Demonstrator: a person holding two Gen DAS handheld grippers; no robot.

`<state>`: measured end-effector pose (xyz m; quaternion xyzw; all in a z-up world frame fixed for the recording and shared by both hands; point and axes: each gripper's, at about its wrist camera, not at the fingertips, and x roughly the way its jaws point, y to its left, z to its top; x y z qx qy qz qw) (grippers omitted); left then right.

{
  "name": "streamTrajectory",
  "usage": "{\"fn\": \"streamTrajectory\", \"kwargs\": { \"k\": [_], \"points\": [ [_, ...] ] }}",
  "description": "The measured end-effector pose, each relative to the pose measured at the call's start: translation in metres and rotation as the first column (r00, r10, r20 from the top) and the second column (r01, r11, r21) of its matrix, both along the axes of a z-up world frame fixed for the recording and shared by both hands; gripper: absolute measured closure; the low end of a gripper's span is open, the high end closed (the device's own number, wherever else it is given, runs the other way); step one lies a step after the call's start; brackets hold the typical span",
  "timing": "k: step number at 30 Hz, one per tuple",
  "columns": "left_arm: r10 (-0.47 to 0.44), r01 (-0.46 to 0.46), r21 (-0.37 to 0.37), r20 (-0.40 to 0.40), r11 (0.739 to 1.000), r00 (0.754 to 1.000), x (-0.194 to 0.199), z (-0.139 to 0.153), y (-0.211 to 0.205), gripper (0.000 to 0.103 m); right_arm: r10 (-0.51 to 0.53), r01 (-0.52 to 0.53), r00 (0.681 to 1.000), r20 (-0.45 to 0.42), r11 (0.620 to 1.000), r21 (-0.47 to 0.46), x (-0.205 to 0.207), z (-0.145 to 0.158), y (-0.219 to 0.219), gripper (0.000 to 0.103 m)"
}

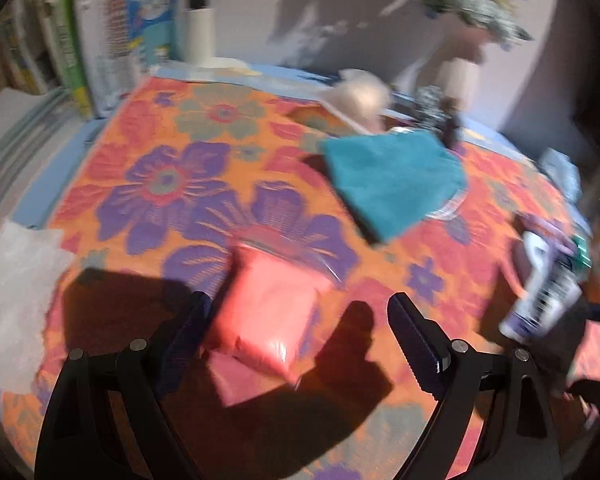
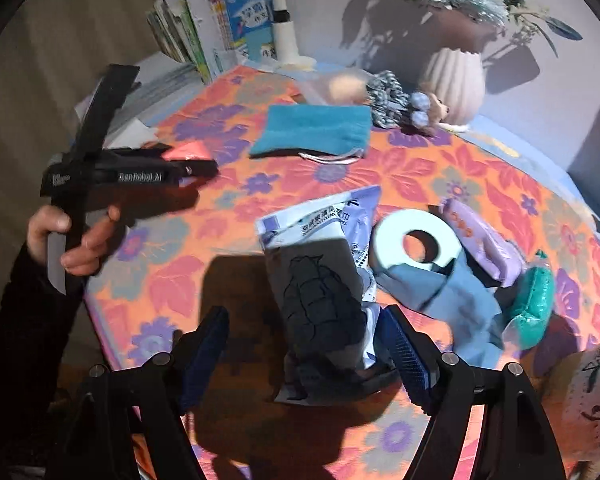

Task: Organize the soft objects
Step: 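Grasp the pink bag with the left tool while the right tool grasps the white printed bag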

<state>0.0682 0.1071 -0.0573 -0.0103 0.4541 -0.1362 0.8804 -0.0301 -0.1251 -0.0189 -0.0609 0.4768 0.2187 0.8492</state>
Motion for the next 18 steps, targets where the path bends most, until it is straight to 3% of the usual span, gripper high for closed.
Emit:
{"fn": "streamTrajectory", "kwargs": {
  "k": [6, 10, 12, 13, 15, 17, 18],
  "points": [
    [0.014, -0.014, 0.065, 0.002, 0.998, 1.000, 0.000, -0.004, 0.006, 0.014, -0.105, 0.104, 0.994, -0.004, 0.990, -0.094, 0.020, -0.021, 0.003, 0.026],
    [0.007, -0.007, 0.066, 0.004, 0.998, 1.000, 0.002, -0.004, 0.008, 0.014, -0.139, 0.138, 0.990, 0.000, 0.986, -0.098, 0.027, -0.027, 0.003, 0.026],
    [0.002, -0.003, 0.084, 0.008, 0.996, 1.000, 0.001, -0.005, 0.006, 0.016, -0.154, 0.154, 0.988, 0.010, 0.983, -0.102, 0.027, -0.026, 0.003, 0.039],
    [-0.002, 0.001, 0.090, 0.011, 0.996, 1.000, 0.001, -0.005, 0.005, 0.019, -0.159, 0.159, 0.987, 0.009, 0.982, -0.102, 0.027, -0.026, 0.003, 0.040],
    [-0.020, 0.017, 0.111, 0.024, 0.994, 1.000, -0.004, -0.005, -0.001, 0.038, -0.173, 0.172, 0.985, 0.004, 0.982, -0.080, 0.025, -0.025, 0.001, 0.045],
    [-0.035, 0.032, 0.102, 0.030, 0.994, 0.999, -0.007, -0.003, -0.005, 0.065, -0.187, 0.187, 0.982, 0.005, 0.979, -0.077, 0.021, -0.025, 0.002, 0.048],
    [-0.037, 0.034, 0.092, 0.027, 0.995, 0.999, -0.009, -0.002, -0.007, 0.065, -0.197, 0.197, 0.980, 0.002, 0.978, -0.071, 0.018, -0.024, 0.001, 0.049]
  ]
}}
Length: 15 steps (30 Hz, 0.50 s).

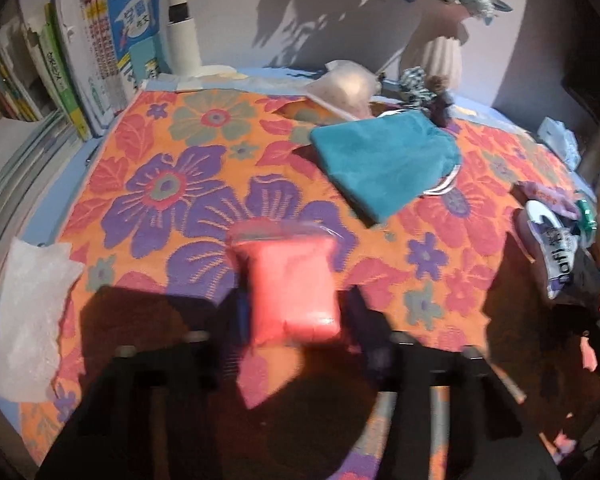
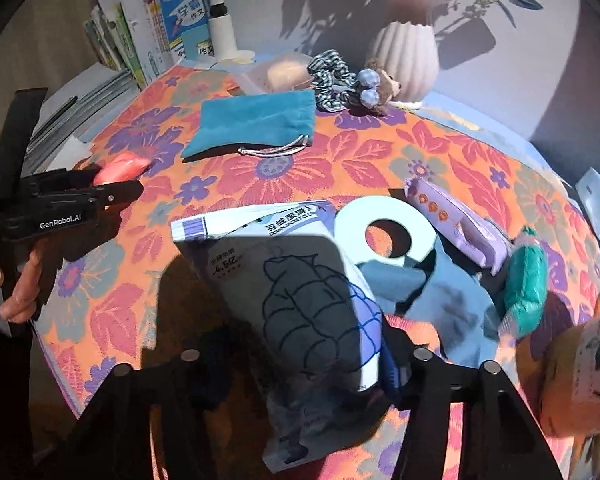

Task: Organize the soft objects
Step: 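Grasp the pink bag with the left tool while the right tool grasps the white printed bag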

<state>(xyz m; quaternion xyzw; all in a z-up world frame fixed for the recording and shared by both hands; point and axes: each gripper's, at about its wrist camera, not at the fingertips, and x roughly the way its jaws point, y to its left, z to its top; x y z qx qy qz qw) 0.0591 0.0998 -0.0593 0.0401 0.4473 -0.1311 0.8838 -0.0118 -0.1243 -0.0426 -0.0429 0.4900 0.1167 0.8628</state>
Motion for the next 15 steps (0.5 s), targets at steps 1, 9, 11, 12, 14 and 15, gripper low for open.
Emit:
{"fn": "streamTrajectory", "kwargs": {
  "k": [1, 9, 11, 12, 14, 15],
  "points": [
    [0.002, -0.002, -0.004, 0.003, 1.000, 1.000, -0.003, 0.001, -0.002, 0.066, -0.009, 0.009, 1.000, -0.005, 1.000, 0.010, -0.003, 0.001, 0.000, 0.050],
    [-0.036, 0.038, -0.023, 0.058, 0.999, 0.998, -0.040, 0.020, -0.043, 0.067, -0.145, 0.158, 0.985, -0.095, 0.977, 0.146, -0.033, 0.005, -0.032, 0.051],
    [-0.058, 0.060, -0.025, 0.073, 0.998, 0.996, -0.048, 0.028, -0.055, 0.067, -0.158, 0.179, 0.979, -0.129, 0.969, 0.169, -0.040, 0.006, -0.039, 0.051],
    [-0.071, 0.074, -0.029, 0.080, 0.997, 0.994, -0.054, 0.033, -0.062, 0.067, -0.168, 0.191, 0.976, -0.136, 0.966, 0.175, -0.045, 0.008, -0.044, 0.051],
    [-0.109, 0.112, -0.022, 0.107, 0.993, 0.988, -0.067, 0.044, -0.080, 0.067, -0.194, 0.215, 0.972, -0.133, 0.962, 0.170, -0.056, 0.014, -0.052, 0.051],
    [-0.130, 0.134, -0.020, 0.123, 0.991, 0.984, -0.074, 0.050, -0.091, 0.067, -0.211, 0.231, 0.969, -0.127, 0.959, 0.167, -0.062, 0.017, -0.058, 0.051]
  ]
}}
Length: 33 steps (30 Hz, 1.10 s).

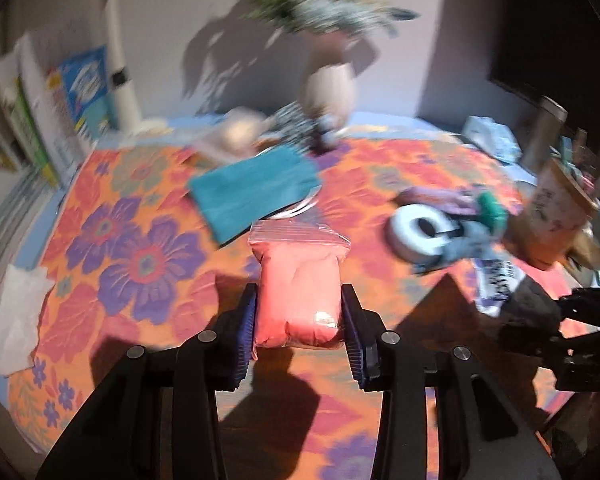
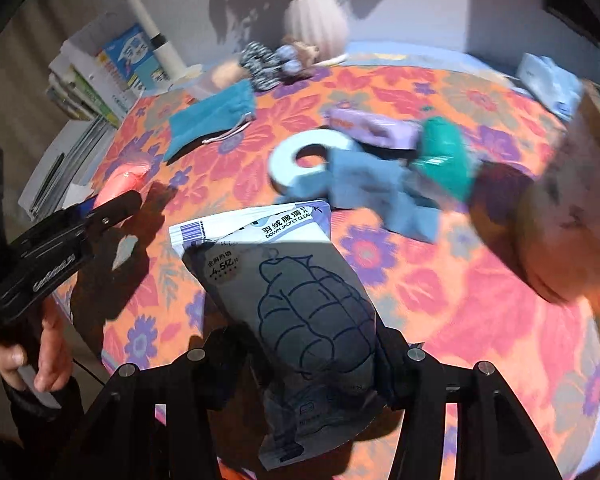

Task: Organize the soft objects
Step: 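Carry both bags to the glass bowl and open both tools to release them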

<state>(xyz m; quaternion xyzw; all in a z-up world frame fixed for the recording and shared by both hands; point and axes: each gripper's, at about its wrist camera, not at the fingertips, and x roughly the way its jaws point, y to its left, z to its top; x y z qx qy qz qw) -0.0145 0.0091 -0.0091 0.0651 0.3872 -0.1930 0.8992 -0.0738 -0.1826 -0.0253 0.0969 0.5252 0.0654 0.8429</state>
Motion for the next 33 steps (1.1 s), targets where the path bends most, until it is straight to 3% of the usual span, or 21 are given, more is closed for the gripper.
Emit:
{"fn": "streamTrajectory", "kwargs": {
  "k": [9, 17, 25, 33],
  "points": [
    [-0.154, 0.155, -0.003, 0.073, 0.988, 0.985, -0.046, 0.034, -0.070, 0.067, -0.117, 0.117, 0.993, 0.024, 0.993, -0.005, -0.042, 0.017, -0.049, 0.052],
    [-0.300, 0.302, -0.032, 0.051, 0.953, 0.952, -0.075, 0.038, -0.123, 0.067, -0.226, 0.226, 0.973, 0.050, 0.974, -0.003, -0.084, 0.035, -0.100, 0.052],
    [-0.474, 0.473, -0.115, 0.020, 0.874, 0.880, -0.106, 0.044, -0.178, 0.067, -0.335, 0.338, 0.937, 0.102, 0.941, -0.016, -0.131, 0.059, -0.148, 0.052],
    [-0.598, 0.599, -0.106, 0.040, 0.794, 0.800, -0.132, 0.054, -0.252, 0.067, -0.476, 0.484, 0.864, 0.163, 0.875, -0.007, -0.175, 0.084, -0.211, 0.052]
  ]
}}
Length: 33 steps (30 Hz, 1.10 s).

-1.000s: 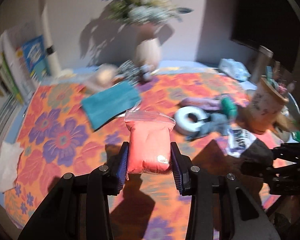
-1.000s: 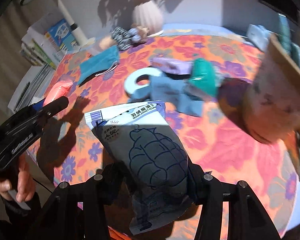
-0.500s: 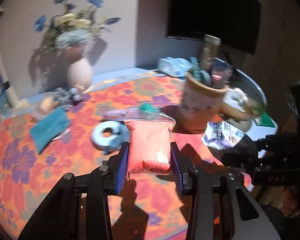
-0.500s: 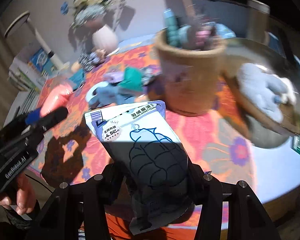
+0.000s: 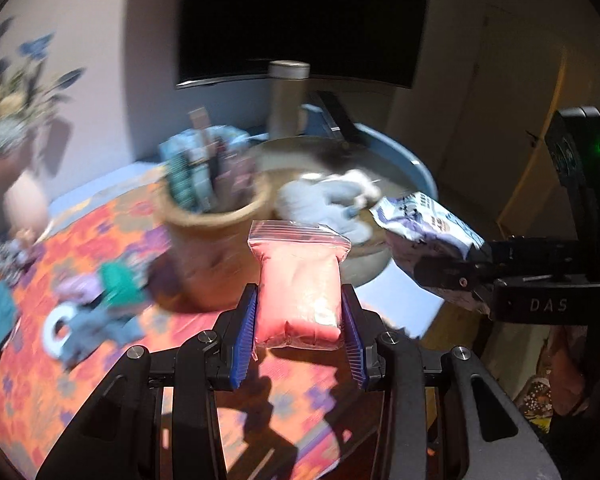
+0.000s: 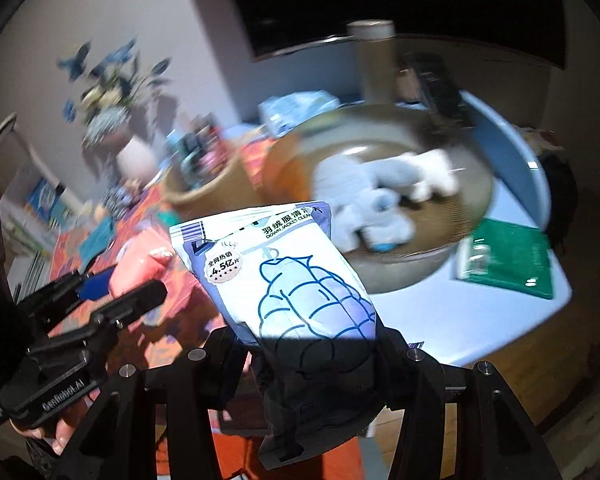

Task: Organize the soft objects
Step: 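Carry both bags to the glass bowl and open both tools to release them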

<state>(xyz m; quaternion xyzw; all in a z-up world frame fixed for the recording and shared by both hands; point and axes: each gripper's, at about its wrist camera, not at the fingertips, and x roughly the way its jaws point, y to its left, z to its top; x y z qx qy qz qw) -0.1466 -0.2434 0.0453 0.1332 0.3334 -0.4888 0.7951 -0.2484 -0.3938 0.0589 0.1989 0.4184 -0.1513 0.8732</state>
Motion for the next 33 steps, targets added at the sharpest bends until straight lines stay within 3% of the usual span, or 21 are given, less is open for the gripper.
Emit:
{"fn": "streamTrajectory", "kwargs": {
  "k": [6, 13, 24, 25, 28, 30, 33],
  "points": [
    [-0.076, 0.076, -0.004, 0.007, 0.997, 0.997, -0.006, 0.009, -0.060, 0.067, -0.106, 0.108, 0.993, 0.048, 0.992, -0.058, -0.009, 0.025, -0.040, 0.052],
    [-0.052, 0.052, 0.019, -0.001, 0.998, 0.999, 0.008, 0.009, -0.110, 0.067, -0.177, 0.184, 0.979, 0.098, 0.980, -0.079, 0.013, 0.041, -0.079, 0.052],
    [0.038, -0.038, 0.059, -0.001, 0.998, 0.999, 0.042, -0.014, -0.155, 0.066, -0.275, 0.272, 0.960, 0.057, 0.961, 0.051, 0.060, 0.003, -0.140, 0.051],
    [0.050, -0.050, 0.060, 0.010, 0.997, 0.999, 0.044, -0.016, -0.158, 0.063, -0.288, 0.285, 0.957, 0.047, 0.957, 0.060, 0.061, -0.001, -0.143, 0.050],
    [0.068, -0.069, 0.067, 0.021, 0.995, 0.997, 0.047, -0.020, -0.161, 0.040, -0.312, 0.308, 0.950, 0.026, 0.945, 0.110, 0.062, -0.011, -0.155, 0.046],
    [0.051, -0.053, 0.060, 0.026, 0.997, 0.998, 0.045, -0.020, -0.163, 0.037, -0.317, 0.313, 0.948, 0.035, 0.944, 0.103, 0.059, -0.010, -0.156, 0.040],
    [0.048, -0.052, 0.064, 0.054, 0.997, 0.997, 0.040, -0.020, -0.164, 0.036, -0.315, 0.309, 0.948, 0.052, 0.946, 0.099, 0.053, -0.007, -0.155, 0.040]
  ]
}}
